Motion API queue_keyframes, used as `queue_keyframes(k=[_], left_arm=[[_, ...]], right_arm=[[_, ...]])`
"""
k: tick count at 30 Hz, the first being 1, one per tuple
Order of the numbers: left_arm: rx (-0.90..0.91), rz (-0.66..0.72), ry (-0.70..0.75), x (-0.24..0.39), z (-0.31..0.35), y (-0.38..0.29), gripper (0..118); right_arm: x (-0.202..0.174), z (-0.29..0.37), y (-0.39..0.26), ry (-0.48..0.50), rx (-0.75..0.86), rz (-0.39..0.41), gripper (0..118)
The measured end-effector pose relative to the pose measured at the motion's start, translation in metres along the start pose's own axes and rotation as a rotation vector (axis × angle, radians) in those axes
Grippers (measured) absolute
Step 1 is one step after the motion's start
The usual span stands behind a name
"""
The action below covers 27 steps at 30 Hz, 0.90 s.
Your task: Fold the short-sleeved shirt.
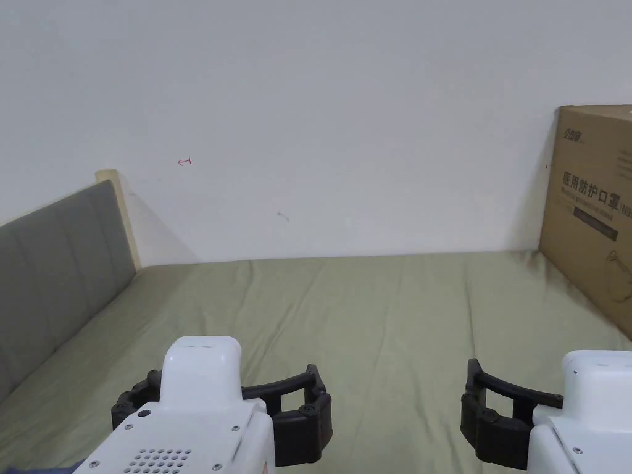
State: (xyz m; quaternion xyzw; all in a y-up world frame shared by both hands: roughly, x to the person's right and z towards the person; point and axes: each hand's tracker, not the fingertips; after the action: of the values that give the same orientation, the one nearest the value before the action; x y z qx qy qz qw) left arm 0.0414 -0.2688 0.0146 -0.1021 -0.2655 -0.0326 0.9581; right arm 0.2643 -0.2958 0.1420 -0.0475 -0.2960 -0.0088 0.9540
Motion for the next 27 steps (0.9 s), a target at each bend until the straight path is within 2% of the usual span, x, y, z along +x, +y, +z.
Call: queue_keyframes(k=[3, 6, 10, 27], left_arm=[[0.004, 0.000, 0.005, 0.000, 0.000, 0.001, 118], [0.002, -0.068, 0.007, 0.002, 0.002, 0.001, 118], [0.000, -0.086, 0.017, 0.004, 0.005, 0.000, 118], [-0.061, 0.010, -0.032, -0.008, -0.005, 0.003, 118]], right_arm=[[0.000, -0.001, -0.001, -0.002, -0.003, 0.010, 118], [-0.001, -0.004, 0.000, -0.002, -0.016, 0.013, 118], [-0.001, -0.004, 0.001, 0.018, -0.019, -0.010, 118], [-0.006, -0.007, 0.000, 0.027, -0.034, 0.021, 118]])
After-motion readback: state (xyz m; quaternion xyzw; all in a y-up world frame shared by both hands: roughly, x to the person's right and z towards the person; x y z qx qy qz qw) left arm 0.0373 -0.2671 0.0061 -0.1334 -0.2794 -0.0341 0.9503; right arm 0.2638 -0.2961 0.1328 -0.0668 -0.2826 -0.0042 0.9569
